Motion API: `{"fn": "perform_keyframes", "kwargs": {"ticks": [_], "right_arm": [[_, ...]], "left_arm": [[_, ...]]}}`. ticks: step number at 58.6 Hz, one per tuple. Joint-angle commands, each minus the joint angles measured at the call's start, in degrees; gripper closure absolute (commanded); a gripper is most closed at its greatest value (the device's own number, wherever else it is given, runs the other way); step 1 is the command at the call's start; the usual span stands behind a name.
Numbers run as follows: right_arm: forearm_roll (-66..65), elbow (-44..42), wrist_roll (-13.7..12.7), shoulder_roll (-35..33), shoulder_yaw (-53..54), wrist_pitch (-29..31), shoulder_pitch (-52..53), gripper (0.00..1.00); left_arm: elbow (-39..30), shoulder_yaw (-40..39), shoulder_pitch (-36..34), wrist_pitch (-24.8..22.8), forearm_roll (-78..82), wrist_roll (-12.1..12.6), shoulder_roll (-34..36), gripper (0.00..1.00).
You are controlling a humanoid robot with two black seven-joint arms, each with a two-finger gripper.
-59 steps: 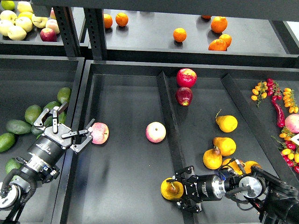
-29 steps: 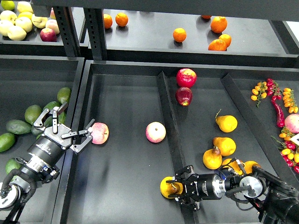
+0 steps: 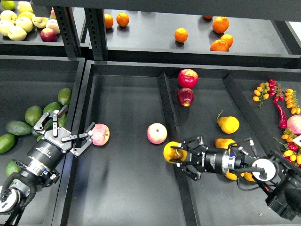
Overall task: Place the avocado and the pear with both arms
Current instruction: 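Carry the pear with the right gripper into the pear bin and open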
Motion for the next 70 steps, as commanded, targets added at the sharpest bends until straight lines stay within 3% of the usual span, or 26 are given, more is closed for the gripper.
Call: {"fn": "perform_keyframes", "kwargs": {"ticks": [1, 14, 38, 70], "right_arm": [[0.01, 1.33, -0.01, -2.40, 3.83, 0.00, -0.06, 0.84], [-0.26, 0.80, -0.01, -11.62, 3.75, 0.00, -1.63, 0.84], [-0.43, 4.05, -0.01, -19.89, -2.32, 0.00, -9.28, 0.82], [-1.75, -1.40, -0.01, -16.90, -3.73, 0.00, -12.27, 0.78]], "left_arm": [[-0.05, 0.13, 0.23, 0.00, 0.00, 0.08, 0.00, 0.01], [-0.05, 0.31, 0.14, 0.00, 0.00, 0.08, 0.00, 0.01], [-0.05, 0.39, 0.14, 0.00, 0.00, 0.17, 0.00, 0.01], [0.04, 0.39, 0.23, 0.00, 0.00, 0.17, 0.00, 0.01]]}}
